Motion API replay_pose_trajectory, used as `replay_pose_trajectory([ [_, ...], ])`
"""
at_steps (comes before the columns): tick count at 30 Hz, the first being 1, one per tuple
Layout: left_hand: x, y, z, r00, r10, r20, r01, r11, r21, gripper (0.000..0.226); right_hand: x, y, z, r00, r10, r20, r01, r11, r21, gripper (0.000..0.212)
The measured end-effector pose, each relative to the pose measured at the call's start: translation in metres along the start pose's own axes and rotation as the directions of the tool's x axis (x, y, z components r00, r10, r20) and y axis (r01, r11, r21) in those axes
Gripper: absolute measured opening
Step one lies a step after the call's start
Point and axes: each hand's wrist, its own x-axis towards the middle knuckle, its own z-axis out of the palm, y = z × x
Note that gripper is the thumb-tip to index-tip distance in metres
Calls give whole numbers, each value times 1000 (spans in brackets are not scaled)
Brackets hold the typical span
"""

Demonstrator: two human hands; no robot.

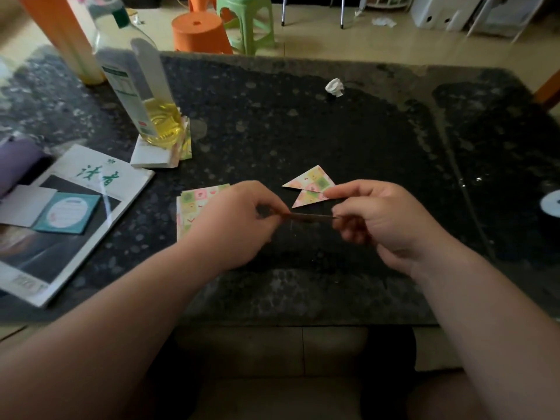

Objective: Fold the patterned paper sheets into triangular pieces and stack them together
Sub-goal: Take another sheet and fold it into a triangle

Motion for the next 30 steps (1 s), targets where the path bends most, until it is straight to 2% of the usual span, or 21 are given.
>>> replay_pose_trajectory([
  [3,1,-3,7,989,103,-106,-95,992,81,16,-1,0,0,997,59,41,-66,977,201,23],
  [8,2,-7,13,953,209,-221,-186,975,120,21,2,4,5,996,90,-28,-87,993,74,15],
  [12,0,-11,19,946,250,-207,-238,968,79,22,6,3,6,991,84,-103,-77,994,74,14],
  [16,1,-21,16,964,183,-194,-195,980,-46,26,12,4,6,991,21,-130,-28,998,-54,15],
  [19,0,-26,10,988,89,-122,-103,989,-109,32,15,5,6,991,-17,-131,1,993,-121,14],
  [23,-3,-31,2,997,-58,-57,45,978,-202,34,18,2,9,986,-71,-153,58,995,-83,11],
  [27,1,-39,-16,985,-135,-111,125,988,-93,27,35,-2,7,967,-104,-232,100,995,-29,10],
  [30,4,-56,-32,966,-240,-92,242,970,17,23,54,2,0,914,-29,-405,-42,985,-167,9],
])
